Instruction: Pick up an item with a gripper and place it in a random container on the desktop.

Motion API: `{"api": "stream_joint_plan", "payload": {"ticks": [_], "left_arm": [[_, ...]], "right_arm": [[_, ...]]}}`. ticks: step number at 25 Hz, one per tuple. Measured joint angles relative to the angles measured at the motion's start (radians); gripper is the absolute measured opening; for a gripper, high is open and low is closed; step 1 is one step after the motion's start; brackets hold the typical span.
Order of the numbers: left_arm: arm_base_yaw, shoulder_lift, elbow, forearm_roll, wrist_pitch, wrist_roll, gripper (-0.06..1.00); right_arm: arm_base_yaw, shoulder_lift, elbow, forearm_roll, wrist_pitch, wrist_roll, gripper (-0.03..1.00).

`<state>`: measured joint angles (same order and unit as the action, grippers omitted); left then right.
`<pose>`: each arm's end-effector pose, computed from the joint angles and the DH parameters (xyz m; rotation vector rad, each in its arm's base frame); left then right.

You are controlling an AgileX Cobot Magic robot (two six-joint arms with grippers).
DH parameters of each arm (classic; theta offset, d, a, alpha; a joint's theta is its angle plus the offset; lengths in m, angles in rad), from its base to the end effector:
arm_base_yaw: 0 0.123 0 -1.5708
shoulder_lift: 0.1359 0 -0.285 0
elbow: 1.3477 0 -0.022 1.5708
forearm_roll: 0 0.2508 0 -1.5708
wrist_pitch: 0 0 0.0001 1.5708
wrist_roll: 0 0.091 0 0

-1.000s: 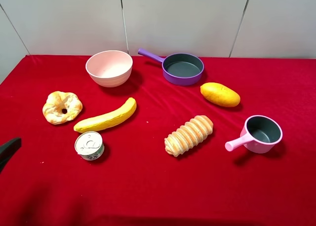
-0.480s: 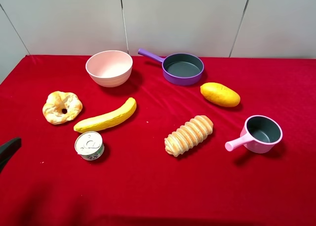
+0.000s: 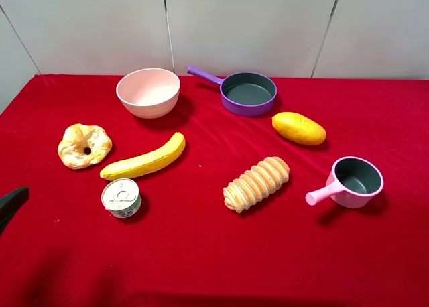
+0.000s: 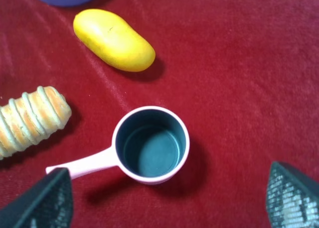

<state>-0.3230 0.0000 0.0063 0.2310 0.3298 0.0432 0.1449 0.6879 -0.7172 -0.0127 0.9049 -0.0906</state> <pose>0.0533 -0.0107 0.1821 0.4716 1.7484 0.0240 0.1159 0.0160 0.3185 -0.2815 2.3423 0.0108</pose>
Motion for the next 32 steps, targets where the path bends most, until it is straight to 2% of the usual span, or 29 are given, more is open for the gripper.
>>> {"api": "stream_joint_plan", "payload": {"ticks": [14, 21, 32], "left_arm": [[0.000, 0.000, 0.000, 0.000, 0.000, 0.000, 0.91], [0.000, 0.000, 0.000, 0.000, 0.000, 0.000, 0.91], [0.000, 0.000, 0.000, 0.000, 0.000, 0.000, 0.91]], "right_arm": [[0.203, 0.424, -0.198, -0.042, -0.086, -0.060, 0.57], [0.232, 0.622, -0.325, -0.049, -0.116, -0.114, 0.57], [0.232, 0.898, -0.501, -0.051, -0.124, -0.314, 0.57]]}}
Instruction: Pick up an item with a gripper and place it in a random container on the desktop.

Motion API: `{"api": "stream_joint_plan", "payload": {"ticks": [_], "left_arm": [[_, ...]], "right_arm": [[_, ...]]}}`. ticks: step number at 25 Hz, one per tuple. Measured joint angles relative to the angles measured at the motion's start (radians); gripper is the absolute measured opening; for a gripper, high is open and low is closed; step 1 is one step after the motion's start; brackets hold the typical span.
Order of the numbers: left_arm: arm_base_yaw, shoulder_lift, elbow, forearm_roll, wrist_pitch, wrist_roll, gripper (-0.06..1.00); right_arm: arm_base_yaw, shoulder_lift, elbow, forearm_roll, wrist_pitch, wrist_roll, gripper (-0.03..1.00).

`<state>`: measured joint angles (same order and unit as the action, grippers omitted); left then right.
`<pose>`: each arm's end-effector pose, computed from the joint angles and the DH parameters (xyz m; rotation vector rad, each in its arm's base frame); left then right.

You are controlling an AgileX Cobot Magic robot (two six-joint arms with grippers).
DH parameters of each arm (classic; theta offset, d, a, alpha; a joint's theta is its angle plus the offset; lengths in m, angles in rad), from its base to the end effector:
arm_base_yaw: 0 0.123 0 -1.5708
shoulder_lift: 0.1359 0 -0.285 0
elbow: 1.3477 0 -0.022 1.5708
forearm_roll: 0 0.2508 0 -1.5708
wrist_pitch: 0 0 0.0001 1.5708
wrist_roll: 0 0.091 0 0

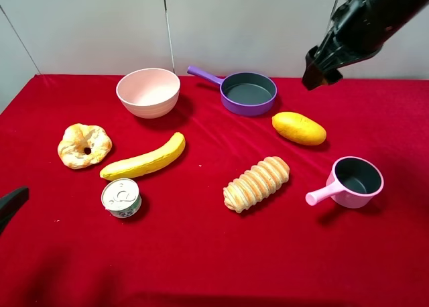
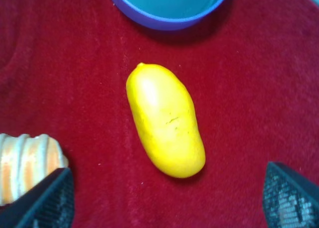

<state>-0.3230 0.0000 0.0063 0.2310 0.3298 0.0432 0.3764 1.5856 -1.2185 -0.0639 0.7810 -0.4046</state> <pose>0.0533 -0.0107 0.1821 0.4716 1.7484 0.0240 0.3124 0.1191 0.2773 -1.0425 2.4162 -0.0844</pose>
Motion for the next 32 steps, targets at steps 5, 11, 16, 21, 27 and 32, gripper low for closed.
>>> {"api": "stream_joint_plan", "payload": {"ticks": [5, 11, 16, 21, 27, 32], "left_arm": [[0.000, 0.000, 0.000, 0.000, 0.000, 0.000, 0.91], [0.000, 0.000, 0.000, 0.000, 0.000, 0.000, 0.91], [0.000, 0.000, 0.000, 0.000, 0.000, 0.000, 0.91], [0.000, 0.000, 0.000, 0.000, 0.000, 0.000, 0.91], [0.000, 0.000, 0.000, 0.000, 0.000, 0.000, 0.91], [0.000, 0.000, 0.000, 0.000, 0.000, 0.000, 0.91]], "right_arm": [[-0.005, 0.078, -0.036, 0.000, -0.002, -0.075, 0.57], [-0.035, 0.156, -0.049, 0.005, -0.029, -0.149, 0.57], [-0.058, 0.217, -0.051, 0.011, -0.064, -0.172, 0.57], [-0.078, 0.289, -0.052, 0.018, -0.091, -0.177, 0.57], [-0.096, 0.364, -0.052, 0.030, -0.126, -0.182, 0.57], [-0.104, 0.405, -0.052, 0.033, -0.146, -0.182, 0.57]]}}
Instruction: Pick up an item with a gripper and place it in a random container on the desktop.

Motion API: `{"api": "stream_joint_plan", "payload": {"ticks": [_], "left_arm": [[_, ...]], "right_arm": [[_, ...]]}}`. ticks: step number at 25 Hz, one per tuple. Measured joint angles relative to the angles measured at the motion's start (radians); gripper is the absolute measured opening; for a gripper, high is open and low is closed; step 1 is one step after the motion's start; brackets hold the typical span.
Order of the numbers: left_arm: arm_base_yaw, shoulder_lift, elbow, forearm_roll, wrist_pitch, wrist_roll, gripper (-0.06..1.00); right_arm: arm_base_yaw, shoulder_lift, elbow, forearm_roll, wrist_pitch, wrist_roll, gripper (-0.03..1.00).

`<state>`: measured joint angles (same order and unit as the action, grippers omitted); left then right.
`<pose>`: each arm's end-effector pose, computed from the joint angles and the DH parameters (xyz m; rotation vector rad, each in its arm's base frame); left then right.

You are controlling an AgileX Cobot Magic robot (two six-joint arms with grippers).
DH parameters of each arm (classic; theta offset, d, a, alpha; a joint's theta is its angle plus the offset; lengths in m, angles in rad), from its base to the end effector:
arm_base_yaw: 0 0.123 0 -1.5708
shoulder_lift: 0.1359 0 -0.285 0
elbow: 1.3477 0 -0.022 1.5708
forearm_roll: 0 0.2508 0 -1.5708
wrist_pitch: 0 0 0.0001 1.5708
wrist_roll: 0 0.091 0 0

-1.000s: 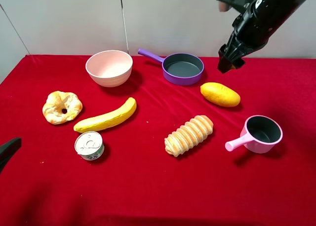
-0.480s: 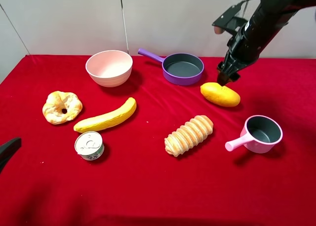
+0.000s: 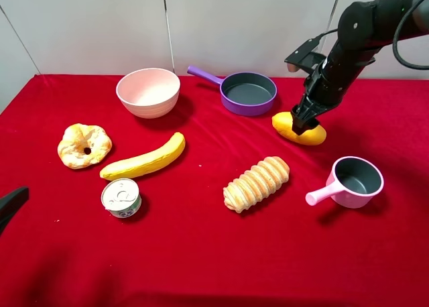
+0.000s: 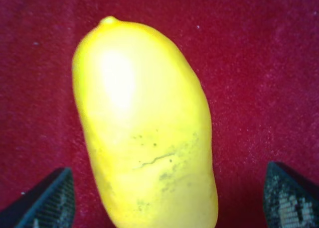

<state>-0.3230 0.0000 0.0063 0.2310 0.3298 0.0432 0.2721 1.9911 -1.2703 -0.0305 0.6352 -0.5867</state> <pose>0.0533 -0.0107 0.1821 0.4716 1.7484 0.0240 0.3786 0.1039 0.1474 -1.2126 2.5738 -0.0985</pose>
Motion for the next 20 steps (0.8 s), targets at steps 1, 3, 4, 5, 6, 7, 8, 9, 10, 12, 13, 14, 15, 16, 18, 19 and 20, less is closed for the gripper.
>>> {"api": "stream_joint_plan", "payload": {"ticks": [1, 3, 4, 5, 6, 7, 8, 9, 10, 12, 13, 14, 15, 16, 18, 19, 20], "left_arm": [[0.000, 0.000, 0.000, 0.000, 0.000, 0.000, 0.91], [0.000, 0.000, 0.000, 0.000, 0.000, 0.000, 0.91], [0.000, 0.000, 0.000, 0.000, 0.000, 0.000, 0.91], [0.000, 0.000, 0.000, 0.000, 0.000, 0.000, 0.91], [0.000, 0.000, 0.000, 0.000, 0.000, 0.000, 0.91], [0.000, 0.000, 0.000, 0.000, 0.000, 0.000, 0.91], [0.000, 0.000, 0.000, 0.000, 0.000, 0.000, 0.91], [0.000, 0.000, 0.000, 0.000, 0.000, 0.000, 0.91], [0.000, 0.000, 0.000, 0.000, 0.000, 0.000, 0.91], [0.000, 0.000, 0.000, 0.000, 0.000, 0.000, 0.91], [0.000, 0.000, 0.000, 0.000, 0.000, 0.000, 0.91], [0.000, 0.000, 0.000, 0.000, 0.000, 0.000, 0.91], [0.000, 0.000, 0.000, 0.000, 0.000, 0.000, 0.91], [0.000, 0.000, 0.000, 0.000, 0.000, 0.000, 0.91], [0.000, 0.000, 0.000, 0.000, 0.000, 0.000, 0.91], [0.000, 0.000, 0.000, 0.000, 0.000, 0.000, 0.91], [0.000, 0.000, 0.000, 0.000, 0.000, 0.000, 0.91]], "right_arm": [[0.000, 0.007, 0.000, 0.002, -0.004, -0.001, 0.57], [0.000, 0.018, 0.000, 0.004, -0.019, -0.004, 0.57], [0.000, 0.025, 0.000, 0.005, -0.027, -0.004, 0.57], [0.000, 0.032, 0.000, 0.006, -0.032, -0.004, 0.57], [0.000, 0.039, 0.000, 0.008, -0.039, -0.007, 0.57], [0.000, 0.045, 0.000, 0.008, -0.046, -0.011, 0.57], [0.000, 0.053, 0.000, 0.011, -0.053, -0.012, 0.57], [0.000, 0.058, 0.000, 0.013, -0.056, -0.016, 0.57], [0.000, 0.064, 0.000, 0.016, -0.060, -0.019, 0.57], [0.000, 0.076, 0.000, 0.031, -0.075, -0.022, 0.57], [0.000, 0.080, 0.000, 0.031, -0.079, -0.024, 0.57], [0.000, 0.087, 0.000, 0.031, -0.082, -0.026, 0.57], [0.000, 0.093, 0.000, 0.031, -0.085, -0.028, 0.57], [0.000, 0.099, 0.000, 0.031, -0.091, -0.030, 0.57], [0.000, 0.113, 0.000, 0.031, -0.099, -0.032, 0.57], [0.000, 0.119, 0.000, 0.031, -0.100, -0.033, 0.57], [0.000, 0.123, 0.000, 0.037, -0.102, -0.034, 0.57]]}}
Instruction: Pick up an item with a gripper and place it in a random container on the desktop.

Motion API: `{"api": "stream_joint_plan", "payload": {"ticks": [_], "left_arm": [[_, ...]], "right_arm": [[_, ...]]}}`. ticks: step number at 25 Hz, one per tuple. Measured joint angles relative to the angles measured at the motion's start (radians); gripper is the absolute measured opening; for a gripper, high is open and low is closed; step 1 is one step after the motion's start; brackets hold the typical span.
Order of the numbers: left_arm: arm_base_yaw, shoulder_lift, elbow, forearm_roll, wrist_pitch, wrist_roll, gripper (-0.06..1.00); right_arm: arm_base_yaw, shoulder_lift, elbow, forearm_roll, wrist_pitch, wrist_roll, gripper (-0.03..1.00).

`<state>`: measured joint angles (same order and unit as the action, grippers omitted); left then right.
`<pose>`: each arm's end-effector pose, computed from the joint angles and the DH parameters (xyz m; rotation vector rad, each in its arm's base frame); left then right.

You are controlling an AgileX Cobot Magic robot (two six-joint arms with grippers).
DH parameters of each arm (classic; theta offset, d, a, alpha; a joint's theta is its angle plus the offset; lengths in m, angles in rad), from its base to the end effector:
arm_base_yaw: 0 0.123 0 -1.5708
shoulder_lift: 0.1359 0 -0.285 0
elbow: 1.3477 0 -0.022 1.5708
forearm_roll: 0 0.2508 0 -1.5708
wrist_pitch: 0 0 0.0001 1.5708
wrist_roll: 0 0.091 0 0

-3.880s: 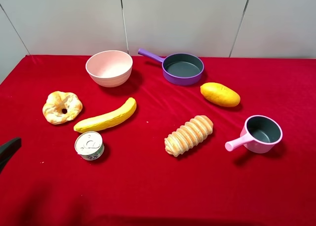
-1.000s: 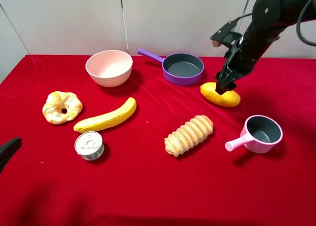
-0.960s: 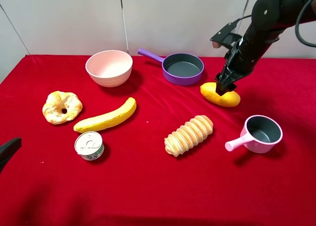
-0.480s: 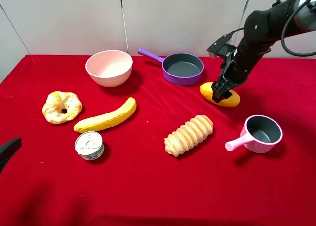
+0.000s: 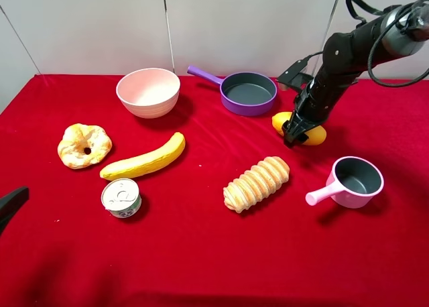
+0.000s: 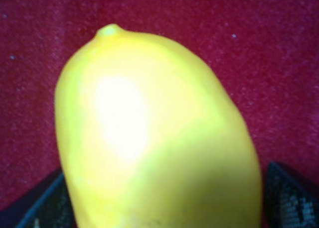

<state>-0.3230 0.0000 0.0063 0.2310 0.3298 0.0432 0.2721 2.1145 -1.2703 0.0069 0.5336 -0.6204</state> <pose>0.0533 -0.0107 0.1821 0.4716 1.7484 0.0240 0.3867 0.1082 0.1010 -1.2291 2.5871 -0.0639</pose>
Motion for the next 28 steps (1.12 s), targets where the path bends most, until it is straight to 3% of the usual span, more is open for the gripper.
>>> {"api": "stream_joint_plan", "payload": {"ticks": [11, 16, 28], "left_arm": [[0.000, 0.000, 0.000, 0.000, 0.000, -0.001, 0.91], [0.000, 0.000, 0.000, 0.000, 0.000, -0.001, 0.91], [0.000, 0.000, 0.000, 0.000, 0.000, -0.001, 0.91]], "right_arm": [[0.000, 0.009, 0.000, 0.014, -0.001, -0.004, 0.57], [0.000, 0.009, 0.000, 0.014, -0.003, -0.004, 0.45], [0.000, 0.009, 0.000, 0.014, -0.003, -0.004, 0.45]]}}
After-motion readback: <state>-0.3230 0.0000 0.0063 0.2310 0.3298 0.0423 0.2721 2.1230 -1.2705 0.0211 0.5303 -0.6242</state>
